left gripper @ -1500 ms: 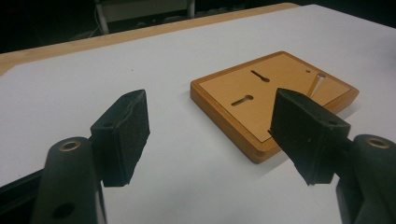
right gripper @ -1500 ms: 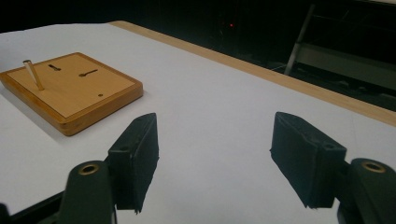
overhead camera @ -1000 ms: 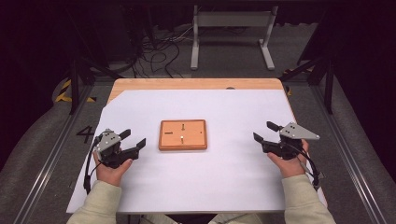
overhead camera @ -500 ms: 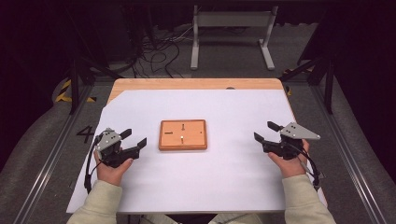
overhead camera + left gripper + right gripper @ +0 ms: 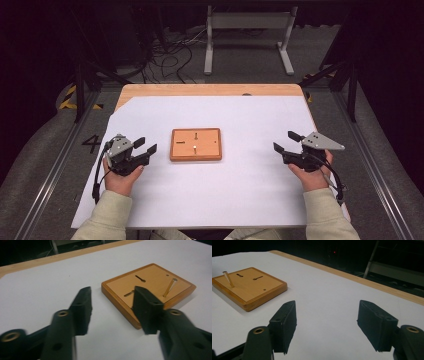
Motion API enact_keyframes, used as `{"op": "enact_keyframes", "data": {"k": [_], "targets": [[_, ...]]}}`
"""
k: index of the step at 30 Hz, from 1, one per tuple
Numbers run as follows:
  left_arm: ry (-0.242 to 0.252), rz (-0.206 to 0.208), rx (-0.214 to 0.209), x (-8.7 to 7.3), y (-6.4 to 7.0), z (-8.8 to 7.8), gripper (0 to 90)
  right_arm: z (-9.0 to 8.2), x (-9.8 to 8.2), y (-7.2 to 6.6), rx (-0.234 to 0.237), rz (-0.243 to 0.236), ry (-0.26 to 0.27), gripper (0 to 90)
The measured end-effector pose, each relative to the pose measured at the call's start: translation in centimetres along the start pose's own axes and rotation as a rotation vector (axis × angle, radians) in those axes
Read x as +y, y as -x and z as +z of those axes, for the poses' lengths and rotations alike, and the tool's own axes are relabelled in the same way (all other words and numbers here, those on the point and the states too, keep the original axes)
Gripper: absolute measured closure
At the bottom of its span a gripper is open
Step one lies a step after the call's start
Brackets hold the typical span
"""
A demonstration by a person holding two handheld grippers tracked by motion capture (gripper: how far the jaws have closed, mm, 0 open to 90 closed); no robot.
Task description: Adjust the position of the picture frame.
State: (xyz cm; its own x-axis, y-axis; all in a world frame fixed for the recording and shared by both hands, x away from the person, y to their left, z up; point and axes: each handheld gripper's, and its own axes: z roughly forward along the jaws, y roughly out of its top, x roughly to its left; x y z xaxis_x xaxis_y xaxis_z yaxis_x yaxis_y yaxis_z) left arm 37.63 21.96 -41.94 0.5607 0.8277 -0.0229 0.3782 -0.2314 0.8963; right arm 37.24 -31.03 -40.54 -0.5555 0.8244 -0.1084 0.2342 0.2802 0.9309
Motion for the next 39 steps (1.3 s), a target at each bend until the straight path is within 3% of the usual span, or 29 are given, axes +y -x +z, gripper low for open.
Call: {"op": "enact_keyframes", "data": {"k": [1, 2, 6, 8, 17, 26, 29, 32, 33, 36, 39], "targets": [[0.000, 0.000, 0.000, 0.0, 0.0, 0.0, 59.6, 0.0, 0.0, 0.0, 0.000, 0.000, 0.000, 32.1], [-0.003, 0.009, -0.006, 0.2, 0.0, 0.0, 59.6, -0.1, 0.0, 0.0, 0.001, -0.001, -0.003, 32.2], [-0.019, 0.016, -0.019, 0.7, -0.1, 0.4, 83.3, -0.3, -0.2, 0.1, -0.009, 0.005, -0.010, 32.5], [-0.020, 0.011, -0.033, 1.1, -0.2, 0.5, 89.6, -0.5, -0.3, 0.1, -0.012, 0.007, -0.013, 32.6], [-0.040, -0.026, -0.038, 2.8, -0.6, 1.9, 89.9, -1.4, -0.6, 0.2, -0.027, 0.020, -0.017, 33.3], [-0.075, -0.057, -0.016, 4.7, -1.6, 4.2, 89.9, -2.2, -0.8, -0.1, -0.036, 0.016, -0.021, 36.1], [-0.117, -0.074, -0.016, 5.0, -1.9, 5.3, 89.9, -2.5, -0.8, -0.2, -0.042, 0.013, -0.018, 37.3], [-0.173, -0.117, -0.022, 5.5, -2.1, 6.5, 89.9, -2.8, -1.0, -0.4, -0.046, 0.010, -0.021, 37.5], [-0.203, -0.095, -0.014, 5.7, -2.4, 7.3, 89.9, -2.9, -1.0, -0.4, -0.046, 0.010, -0.022, 37.5], [-0.228, -0.119, -0.006, 5.6, -2.4, 8.3, 90.0, -3.1, -1.1, -0.4, -0.048, 0.010, -0.024, 37.4], [-0.294, -0.127, -0.005, 4.9, -2.6, 9.9, 90.0, -3.6, -1.3, -0.5, -0.051, 0.009, -0.026, 37.4]]}}
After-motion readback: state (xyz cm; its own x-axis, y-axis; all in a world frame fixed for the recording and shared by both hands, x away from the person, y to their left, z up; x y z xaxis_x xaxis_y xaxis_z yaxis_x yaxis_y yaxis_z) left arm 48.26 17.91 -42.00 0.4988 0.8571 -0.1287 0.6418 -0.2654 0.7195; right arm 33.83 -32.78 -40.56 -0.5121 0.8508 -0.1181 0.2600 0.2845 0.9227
